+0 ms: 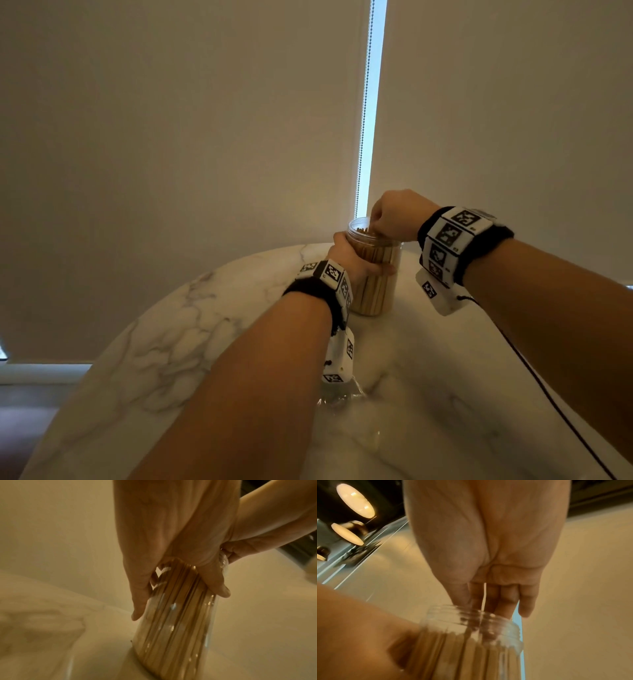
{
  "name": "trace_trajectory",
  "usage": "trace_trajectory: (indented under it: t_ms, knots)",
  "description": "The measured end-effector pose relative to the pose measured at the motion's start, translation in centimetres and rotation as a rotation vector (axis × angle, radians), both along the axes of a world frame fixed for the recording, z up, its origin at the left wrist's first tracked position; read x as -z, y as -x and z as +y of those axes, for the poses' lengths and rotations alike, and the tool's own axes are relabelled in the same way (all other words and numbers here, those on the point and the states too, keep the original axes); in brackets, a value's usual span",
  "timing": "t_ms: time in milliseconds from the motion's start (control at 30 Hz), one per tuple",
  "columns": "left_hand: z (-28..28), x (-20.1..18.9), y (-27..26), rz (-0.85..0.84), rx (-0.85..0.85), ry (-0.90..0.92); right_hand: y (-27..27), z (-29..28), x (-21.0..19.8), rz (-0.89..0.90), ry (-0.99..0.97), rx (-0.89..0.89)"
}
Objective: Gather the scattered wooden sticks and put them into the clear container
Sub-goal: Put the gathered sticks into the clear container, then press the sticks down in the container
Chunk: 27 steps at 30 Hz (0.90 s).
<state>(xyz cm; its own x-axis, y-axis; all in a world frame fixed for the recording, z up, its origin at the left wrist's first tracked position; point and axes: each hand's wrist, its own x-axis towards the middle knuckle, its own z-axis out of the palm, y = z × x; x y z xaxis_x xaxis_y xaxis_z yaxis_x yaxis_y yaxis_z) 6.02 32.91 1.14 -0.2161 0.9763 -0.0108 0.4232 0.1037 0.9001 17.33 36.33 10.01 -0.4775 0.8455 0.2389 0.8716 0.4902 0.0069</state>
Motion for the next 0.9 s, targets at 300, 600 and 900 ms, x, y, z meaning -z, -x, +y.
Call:
trace_trajectory:
  t_ms: [300, 600, 900]
  knots:
    - [-5.8, -4.2, 2.7, 0.648, 0.141, 0.219, -3.9, -8.3, 1.6, 0.459, -0.066, -0.073]
    - [-11.7, 2.4, 5.0, 0.897, 0.353, 0.344, -4.2, -14.7, 7.9, 0.034, 0.458, -0.08]
    - [-14.7, 2.2, 6.8, 0.178, 0.109, 0.239, -3.4, -15.5, 9.2, 0.097, 0.564, -0.1]
